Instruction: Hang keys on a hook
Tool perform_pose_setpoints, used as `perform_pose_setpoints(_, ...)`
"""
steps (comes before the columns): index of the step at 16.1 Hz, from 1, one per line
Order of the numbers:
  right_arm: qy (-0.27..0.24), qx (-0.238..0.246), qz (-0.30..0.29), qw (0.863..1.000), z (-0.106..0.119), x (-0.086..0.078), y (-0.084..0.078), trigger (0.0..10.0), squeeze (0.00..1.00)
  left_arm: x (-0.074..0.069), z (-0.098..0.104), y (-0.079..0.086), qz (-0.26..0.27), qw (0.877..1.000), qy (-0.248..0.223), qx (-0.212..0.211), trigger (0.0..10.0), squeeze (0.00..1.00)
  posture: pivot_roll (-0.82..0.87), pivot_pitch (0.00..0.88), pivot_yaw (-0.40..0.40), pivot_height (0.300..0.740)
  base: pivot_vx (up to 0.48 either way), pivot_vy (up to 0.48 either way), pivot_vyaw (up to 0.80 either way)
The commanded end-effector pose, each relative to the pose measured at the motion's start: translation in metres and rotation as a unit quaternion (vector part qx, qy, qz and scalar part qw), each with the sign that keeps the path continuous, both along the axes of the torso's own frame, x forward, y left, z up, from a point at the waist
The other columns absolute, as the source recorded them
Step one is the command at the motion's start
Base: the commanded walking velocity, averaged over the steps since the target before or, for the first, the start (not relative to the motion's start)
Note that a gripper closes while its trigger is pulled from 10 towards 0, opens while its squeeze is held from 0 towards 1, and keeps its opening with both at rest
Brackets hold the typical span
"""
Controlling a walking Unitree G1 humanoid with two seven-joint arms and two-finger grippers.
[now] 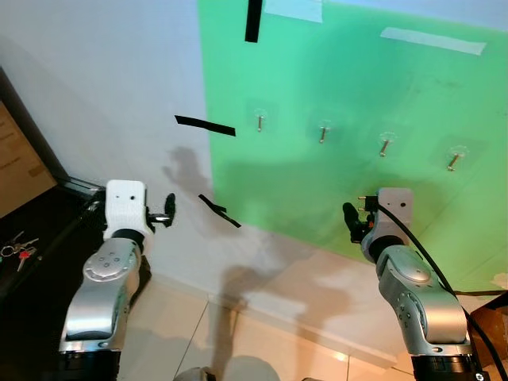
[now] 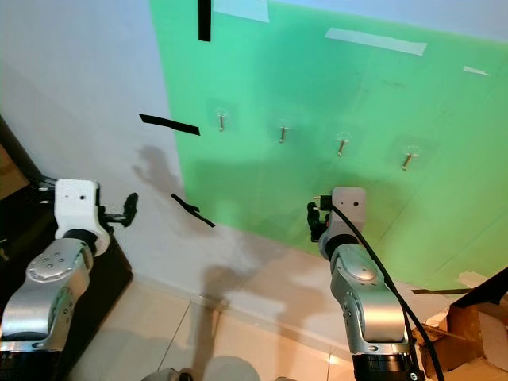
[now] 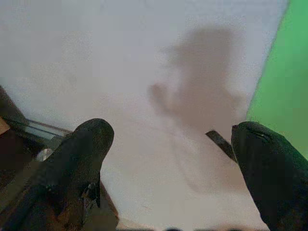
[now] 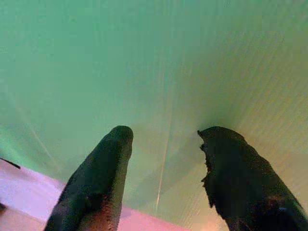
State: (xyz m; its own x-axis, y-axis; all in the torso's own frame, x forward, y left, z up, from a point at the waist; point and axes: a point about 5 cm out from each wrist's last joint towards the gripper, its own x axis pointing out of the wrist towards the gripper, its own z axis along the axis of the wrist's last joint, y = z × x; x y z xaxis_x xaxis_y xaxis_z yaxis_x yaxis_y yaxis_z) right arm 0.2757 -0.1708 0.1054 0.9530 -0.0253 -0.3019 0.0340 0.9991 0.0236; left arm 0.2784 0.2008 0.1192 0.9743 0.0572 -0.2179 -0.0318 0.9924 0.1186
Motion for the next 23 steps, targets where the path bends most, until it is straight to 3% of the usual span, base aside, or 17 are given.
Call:
perform_pose_setpoints(1, -0.022, 0.0, -0.022, 1.0, 0.009, 0.006, -0.01, 10.0, 1.0, 0.003, 0.005, -0.003, -0.008, 1.0, -0.004, 0.002, 10.0, 0.0, -0.04, 0.0, -0.003, 0.74, 0.0, 0.0, 0.0)
perform_pose_setpoints(2, -0.067, 0.047, 0.0, 0.997, 0.019, 0.005, -0.006, 10.0, 1.0, 0.005, 0.003, -0.01, -0.034, 0.999, 0.008, 0.018, 10.0, 1.0, -0.07, 0.0, 0.034, 0.74, 0.0, 0.0, 0.0)
perform_pose_setpoints(4, -0.089, 0.056, 0.017, 0.994, 0.024, 0.001, -0.002, 10.0, 1.0, 0.006, 0.001, -0.017, -0.063, 0.997, 0.006, 0.037, 10.0, 1.0, -0.09, 0.0, 0.061, 0.74, 0.0, 0.0, 0.4)
perform_pose_setpoints(7, -0.098, 0.014, 0.021, 0.995, 0.02, -0.008, 0.0, 10.0, 1.0, 0.013, 0.004, -0.026, -0.103, 0.993, -0.008, 0.052, 10.0, 1.0, -0.13, 0.0, 0.115, 0.74, 0.0, 0.0, 0.8)
perform_pose_setpoints(9, -0.102, 0.044, 0.038, 0.993, 0.021, -0.009, 0.006, 10.0, 1.0, 0.015, 0.005, -0.028, -0.106, 0.993, -0.015, 0.054, 10.0, 1.0, -0.13, 0.0, 0.124, 0.74, 0.0, 0.0, 0.8)
perform_pose_setpoints(10, -0.099, 0.067, 0.043, 0.992, 0.02, -0.01, 0.009, 10.0, 1.0, 0.015, 0.005, -0.029, -0.108, 0.992, -0.015, 0.055, 10.0, 1.0, -0.13, 0.0, 0.123, 0.74, 0.0, 0.0, 0.8)
perform_pose_setpoints(13, -0.093, 0.07, 0.04, 0.992, 0.017, -0.01, 0.011, 10.0, 1.0, 0.012, 0.006, -0.031, -0.11, 0.993, -0.024, 0.034, 10.0, 1.0, -0.11, 0.0, 0.111, 0.74, 0.0, 0.0, 0.8)
perform_pose_setpoints(15, -0.086, 0.058, 0.051, 0.993, 0.015, -0.008, 0.013, 10.0, 1.0, 0.011, 0.005, -0.024, -0.083, 0.996, -0.023, 0.024, 10.0, 1.0, -0.1, 0.0, 0.09, 0.74, 0.0, 0.0, 0.8)
perform_pose_setpoints(18, -0.09, 0.067, 0.076, 0.991, 0.018, -0.003, 0.02, 10.0, 1.0, 0.005, 0.002, -0.017, -0.071, 0.996, -0.028, 0.049, 10.0, 1.0, -0.06, 0.0, 0.051, 0.74, 0.0, 0.0, 0.8)
perform_pose_setpoints(23, -0.077, 0.065, 0.079, 0.992, 0.016, 0.003, 0.02, 10.0, 1.0, 0.002, 0.003, -0.023, -0.083, 0.995, -0.036, 0.046, 10.0, 1.0, -0.05, 0.0, 0.037, 0.74, 0.0, 0.0, 0.8)
